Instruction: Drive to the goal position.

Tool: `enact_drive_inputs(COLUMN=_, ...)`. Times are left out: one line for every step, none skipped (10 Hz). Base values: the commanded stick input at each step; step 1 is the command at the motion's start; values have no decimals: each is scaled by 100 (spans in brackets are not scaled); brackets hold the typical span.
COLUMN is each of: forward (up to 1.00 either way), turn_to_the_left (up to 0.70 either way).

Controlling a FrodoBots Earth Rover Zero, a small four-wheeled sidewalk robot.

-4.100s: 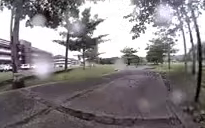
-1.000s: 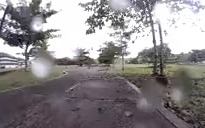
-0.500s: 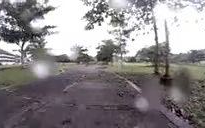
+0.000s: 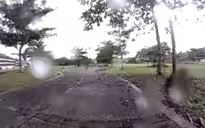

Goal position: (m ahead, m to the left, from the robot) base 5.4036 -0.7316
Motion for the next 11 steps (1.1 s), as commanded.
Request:
enact_drive_inputs(forward=70, turn_to_the_left=0)
enact_drive_inputs(forward=70, turn_to_the_left=0)
enact_drive_inputs(forward=70, turn_to_the_left=0)
enact_drive_inputs(forward=70, turn_to_the_left=0)
enact_drive_inputs(forward=70, turn_to_the_left=0)
enact_drive_inputs(forward=70, turn_to_the_left=0)
enact_drive_inputs(forward=70, turn_to_the_left=0)
enact_drive_inputs(forward=70, turn_to_the_left=0)
enact_drive_inputs(forward=70, turn_to_the_left=0)
enact_drive_inputs(forward=70, turn_to_the_left=0)
enact_drive_inputs(forward=70, turn_to_the_left=0)
